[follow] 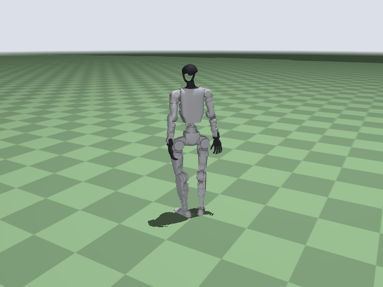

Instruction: Upper body actions

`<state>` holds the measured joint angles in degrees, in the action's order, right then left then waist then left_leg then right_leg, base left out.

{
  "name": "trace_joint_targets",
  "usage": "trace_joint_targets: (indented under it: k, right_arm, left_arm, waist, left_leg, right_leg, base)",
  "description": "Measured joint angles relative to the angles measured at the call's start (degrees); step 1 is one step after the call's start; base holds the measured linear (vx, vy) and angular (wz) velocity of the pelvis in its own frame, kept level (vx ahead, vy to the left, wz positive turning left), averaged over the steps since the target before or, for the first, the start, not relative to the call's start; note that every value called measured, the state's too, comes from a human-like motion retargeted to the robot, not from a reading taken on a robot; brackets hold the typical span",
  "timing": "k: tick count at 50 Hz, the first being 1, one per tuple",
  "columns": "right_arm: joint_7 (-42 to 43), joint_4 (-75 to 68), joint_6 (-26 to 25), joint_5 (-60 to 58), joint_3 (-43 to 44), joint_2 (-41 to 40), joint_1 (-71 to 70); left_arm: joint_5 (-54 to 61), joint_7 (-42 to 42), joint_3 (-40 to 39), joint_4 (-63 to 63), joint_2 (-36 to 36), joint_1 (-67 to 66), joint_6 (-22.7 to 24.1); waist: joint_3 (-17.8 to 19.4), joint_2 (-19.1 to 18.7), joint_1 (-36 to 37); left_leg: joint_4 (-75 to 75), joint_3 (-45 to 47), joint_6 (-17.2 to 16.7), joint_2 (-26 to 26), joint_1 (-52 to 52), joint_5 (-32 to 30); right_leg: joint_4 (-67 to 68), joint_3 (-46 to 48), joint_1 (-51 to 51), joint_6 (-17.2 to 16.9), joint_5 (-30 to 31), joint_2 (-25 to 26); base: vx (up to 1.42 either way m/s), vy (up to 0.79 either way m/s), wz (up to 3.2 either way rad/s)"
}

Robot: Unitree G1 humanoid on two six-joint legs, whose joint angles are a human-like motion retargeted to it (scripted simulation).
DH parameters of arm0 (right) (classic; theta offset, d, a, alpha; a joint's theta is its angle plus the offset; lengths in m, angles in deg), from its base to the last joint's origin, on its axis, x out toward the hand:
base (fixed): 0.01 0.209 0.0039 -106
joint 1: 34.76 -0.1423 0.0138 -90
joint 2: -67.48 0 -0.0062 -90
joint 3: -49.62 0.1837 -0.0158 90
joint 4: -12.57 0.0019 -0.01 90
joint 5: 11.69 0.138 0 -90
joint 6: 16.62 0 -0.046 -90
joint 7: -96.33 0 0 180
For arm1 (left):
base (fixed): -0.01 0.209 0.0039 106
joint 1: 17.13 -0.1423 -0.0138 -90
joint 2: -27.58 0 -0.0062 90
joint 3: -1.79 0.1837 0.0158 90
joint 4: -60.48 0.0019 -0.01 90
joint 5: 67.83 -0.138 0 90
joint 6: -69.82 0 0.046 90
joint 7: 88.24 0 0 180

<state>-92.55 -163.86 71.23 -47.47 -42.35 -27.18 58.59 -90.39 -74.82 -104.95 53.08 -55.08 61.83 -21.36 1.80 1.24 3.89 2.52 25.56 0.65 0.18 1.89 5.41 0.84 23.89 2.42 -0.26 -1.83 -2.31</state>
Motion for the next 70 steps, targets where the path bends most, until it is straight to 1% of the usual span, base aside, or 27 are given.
trace_joint_targets:
  k: [6, 8, 10, 11, 12, 15, 17, 19, 23, 29, 34, 35, 38, 40, 42, 43, 44, 45, 47, 48, 50, 52, 57, 60, 64, 67, 70]
  right_arm:
    - [0.0, -4.6, -3.1, 0.7, 2.5, 0.5, 1.8]
    - [0.3, -4.7, -3.5, 1.1, 3.1, 0.5, 2.1]
    - [0.5, -3.8, -3.3, 1.5, 3.9, 0.5, 2.5]
    - [0.6, -3.2, -2.9, 1.5, 4.2, 0.4, 3.0]
    - [0.7, -2.5, -2.6, 1.5, 4.4, 0.4, 3.4]
    - [1.0, -1.1, -2.0, 1.0, 4.8, 0.3, 3.9]
    - [1.2, -0.5, -1.9, 0.4, 5.1, 0.4, 3.6]
    - [1.0, 0.2, -1.4, 0.1, 5.2, 0.7, 3.2]
    - [0.2, 1.6, -0.5, 0.9, 5.4, 1.1, 2.5]
    - [-0.9, 3.9, 2.3, 0.9, 5.8, 1.2, 1.1]
    - [3.9, 4.5, 3.8, 0.0, 4.2, 2.3, 0.0]
    - [4.6, 4.3, 4.0, 0.2, 4.2, 2.5, -0.1]
    - [4.7, 2.9, 4.0, 2.2, 5.4, 3.0, 0.9]
    - [4.8, 2.0, 3.8, 3.6, 6.4, 3.2, 2.2]
    - [5.1, 1.0, 3.5, 4.4, 7.4, 3.2, 2.9]
    - [5.2, 0.7, 3.3, 4.5, 7.9, 3.0, 3.1]
    - [5.3, 0.5, 3.1, 4.3, 8.2, 2.8, 3.2]
    - [5.3, 0.3, 3.0, 4.1, 8.4, 2.5, 3.2]
    - [5.3, 0.4, 2.9, 3.5, 8.2, 2.7, 3.7]
    - [5.0, 0.5, 2.7, 3.1, 8.5, 2.8, 3.5]
    - [5.0, 1.4, 3.0, 2.2, 10.9, 3.4, 2.8]
    - [7.2, 2.4, 4.1, 2.0, 12.2, 4.6, 2.0]
    - [11.4, 4.3, 4.4, 2.9, 12.8, 9.6, 0.0]
    - [11.2, 5.2, 5.7, 3.1, 14.0, 13.0, -0.8]
    - [16.6, 4.5, 6.0, 2.9, 15.7, 17.8, 0.7]
    - [21.1, 3.4, 5.1, 3.5, 17.2, 20.7, 4.8]
    - [26.4, 1.3, 1.7, 5.2, 18.4, 22.6, 8.8]
  left_arm:
    - [-1.6, -3.1, 4.0, -4.0, 1.1, 1.9, 1.4]
    - [-0.4, -2.9, 4.2, -3.8, 1.7, 2.4, 1.5]
    - [0.7, -2.6, 4.5, -3.1, 1.8, 3.3, 1.4]
    - [0.9, -2.5, 4.7, -2.8, 1.7, 3.3, 1.4]
    - [1.0, -2.4, 5.0, -2.5, 1.6, 3.3, 1.3]
    - [1.0, -2.2, 5.3, -1.3, 1.0, 2.8, 1.1]
    - [1.1, -2.4, 4.8, -0.4, 0.7, 2.2, 1.0]
    - [1.3, -2.6, 4.2, 0.8, 0.5, 1.8, 0.8]
    - [1.4, -2.4, 2.9, 3.1, -0.3, 1.8, 0.0]
    - [2.8, -3.2, 1.8, 4.1, -3.4, 4.1, -0.7]
    - [4.4, -2.7, 0.8, 3.1, -5.3, 6.1, -1.6]
    - [4.4, -2.9, 0.4, 2.8, -5.5, 6.7, -1.9]
    - [4.9, -4.8, 0.0, 2.2, -5.4, 8.2, -1.7]
    - [5.6, -4.9, 0.6, 1.7, -5.4, 8.8, -1.0]
    - [5.9, -3.5, 1.3, 1.1, -5.9, 9.7, -0.7]
    - [5.7, -2.5, 1.4, 0.7, -6.4, 10.2, -0.8]
    - [5.3, -1.6, 1.1, 0.1, -7.0, 10.7, -1.0]
    - [4.8, -0.7, 0.8, -0.5, -7.7, 11.1, -1.2]
    - [4.9, 0.0, 0.7, -1.7, -9.4, 11.3, -1.3]
    - [5.4, 0.1, 1.0, -2.1, -10.3, 12.1, -1.6]
    - [6.0, -1.5, 1.0, -2.2, -10.4, 14.5, -1.7]
    - [8.4, -4.0, 0.6, -1.5, -9.9, 17.1, -1.4]
    - [12.1, -1.4, 1.1, -2.2, -10.1, 19.1, -0.4]
    - [10.7, -1.4, 2.9, -3.4, -11.0, 21.4, -0.5]
    - [8.5, -1.9, 7.1, -4.5, -13.6, 26.3, -0.9]
    - [6.5, -2.0, 8.8, -5.1, -15.4, 29.3, -0.4]
    - [5.6, -2.6, 9.2, -5.3, -16.4, 32.4, 0.3]
  waist:
    - [-0.5, -0.1, 1.6]
    - [-0.3, -0.2, 1.2]
    - [0.1, 0.0, 0.7]
    - [0.1, 0.4, 0.9]
    - [0.2, 0.7, 1.2]
    - [-0.1, 1.3, 2.7]
    - [-0.6, 0.6, 2.5]
    - [-1.1, -0.2, 1.6]
    - [-1.8, -1.0, -0.4]
    - [-0.3, 0.9, -0.5]
    - [1.8, 1.2, -1.1]
    - [2.3, 1.1, -1.7]
    - [2.6, 0.6, -1.9]
    - [2.3, 0.9, -0.6]
    - [2.6, 2.7, 0.7]
    - [3.1, 3.8, 1.1]
    - [3.8, 4.8, 1.1]
    - [4.6, 5.7, 1.1]
    - [5.4, 7.5, 1.1]
    - [6.5, 7.8, 1.8]
    - [9.2, 7.2, 4.6]
    - [12.1, 6.9, 5.3]
    - [16.9, 5.5, 3.4]
    - [21.3, 4.8, 3.2]
    - [27.1, 4.5, 2.8]
    - [28.0, 4.7, 2.2]
    - [28.0, 5.1, 1.6]
  left_leg:
    - [1.9, -2.3, -2.1, 0.3, -3.0, -2.1]
    - [3.4, -6.4, -2.8, 0.0, -4.6, -2.4]
    - [6.0, -12.7, -3.3, -0.9, -6.3, -1.1]
    - [7.0, -13.4, -3.0, -1.1, -6.7, -0.3]
    - [7.8, -13.4, -2.7, -1.1, -6.9, 0.4]
    - [7.6, -7.5, -1.0, 0.6, -5.9, 1.2]
    - [6.1, -4.9, -1.8, 1.6, -5.1, -0.7]
    - [4.6, -4.9, -2.7, 1.9, -4.6, -0.5]
    - [2.0, -5.8, -1.5, 1.5, -4.2, -0.5]
    - [0.7, -5.6, -0.8, 1.8, -4.7, -1.3]
    - [-0.8, -4.2, 0.3, 2.6, -4.8, -2.5]
    - [-0.9, -4.6, 0.3, 2.9, -5.0, -2.9]
    - [-0.9, -6.0, -0.1, 4.0, -5.7, -3.4]
    - [-0.6, -6.1, -0.4, 4.2, -6.3, -3.5]
    - [-0.4, -5.9, -0.6, 3.1, -6.7, -3.7]
    - [-0.4, -5.9, -0.9, 2.4, -6.8, -3.8]
    - [-0.4, -6.3, -1.3, 2.1, -6.7, -4.0]
    - [-0.4, -6.7, -1.7, 1.9, -6.5, -4.2]
    - [-0.2, -7.1, -2.3, 1.2, -6.7, -4.6]
    - [-0.2, -7.1, -2.2, 1.2, -6.9, -4.9]
    - [0.1, -6.8, -2.7, 2.4, -7.7, -5.4]
    - [0.4, -6.7, -3.3, 3.3, -8.1, -5.9]
    - [-0.9, -4.6, -3.6, 4.8, -8.4, -7.5]
    - [-1.5, -3.2, -3.8, 6.0, -8.9, -8.5]
    - [-1.8, -2.4, -3.9, 6.4, -10.9, -9.9]
    - [-2.1, -1.8, -3.9, 6.6, -14.9, -11.4]
    - [-2.5, -0.7, -3.9, 7.1, -19.4, -12.7]
  right_leg:
    - [-0.6, 0.4, -1.0, 0.7, 0.1, 0.0]
    - [-0.9, 1.3, -1.0, 0.8, -0.1, -0.2]
    - [-1.1, 2.5, -0.9, 0.7, -0.1, -0.7]
    - [-1.2, 2.8, -0.8, 0.6, 0.0, -1.3]
    - [-1.3, 3.0, -0.7, 0.6, 0.1, -1.8]
    - [-1.4, 2.9, -0.9, 0.4, 0.4, -2.5]
    - [-1.2, 2.8, -1.1, 0.3, 0.3, -1.9]
    - [-1.1, 2.9, -1.0, 0.1, 0.1, -1.3]
    - [-0.4, 3.5, -1.2, -0.5, -0.5, -1.0]
    - [5.0, 2.8, -3.9, -1.3, -2.1, -1.5]
    - [10.0, -4.6, -6.6, -2.5, -1.1, -0.9]
    - [10.7, -5.9, -6.8, -2.7, -1.4, -1.2]
    - [10.2, -0.4, -5.6, -1.2, -2.2, -5.1]
    - [9.0, 1.3, -4.8, -0.4, -0.7, -7.3]
    - [7.1, 0.1, -4.3, -4.9, 2.1, -10.0]
    - [6.2, -1.3, -4.1, -7.8, 1.3, -11.1]
    - [5.4, -2.8, -3.8, -8.6, -0.2, -11.2]
    - [4.7, -4.2, -3.5, -8.3, -1.9, -10.9]
    - [1.6, 3.4, -2.2, -8.2, 0.0, -12.2]
    - [0.5, 2.6, -1.9, -8.6, 0.7, -11.9]
    - [-0.3, 1.8, -2.4, -9.6, 2.0, -11.6]
    - [0.0, 2.4, -3.4, -9.0, 2.9, -11.2]
    - [0.6, -0.9, -6.5, -7.3, 4.2, -8.8]
    - [1.3, -3.1, -8.6, -7.2, 5.2, -8.1]
    - [0.9, -3.5, -11.2, -7.0, 7.0, -7.7]
    - [0.7, -4.1, -15.8, -6.9, 8.5, -7.7]
    - [0.4, -4.9, -21.0, -6.9, 10.3, -7.2]
  base:
    - [-0.10, -0.10, 0.27]
    - [-0.12, -0.06, 0.57]
    - [-0.09, -0.02, 0.67]
    - [-0.03, 0.01, 0.46]
    - [0.01, 0.03, 0.19]
    - [0.05, 0.09, -0.08]
    - [0.08, 0.14, 0.00]
    - [0.13, 0.14, 0.18]
    - [0.14, 0.16, 0.23]
    - [0.09, 0.02, -0.08]
    - [-0.09, -0.03, -0.29]
    - [-0.11, -0.04, 0.29]
    - [-0.05, -0.07, 0.32]
    - [-0.01, -0.13, 0.05]
    - [-0.06, -0.20, 0.06]
    - [-0.11, -0.28, 0.22]
    - [-0.14, -0.32, 0.34]
    - [-0.08, -0.35, 0.39]
    - [-0.05, -0.40, 0.27]
    - [-0.23, -0.38, 0.04]
    - [-0.45, -0.29, -0.14]
    - [-0.42, -0.24, -0.19]
    - [-0.22, -0.17, -0.41]
    - [-0.31, -0.15, -0.47]
    - [-0.35, -0.19, -0.21]
    - [-0.38, -0.19, -0.20]
    - [-0.43, -0.17, -0.36]
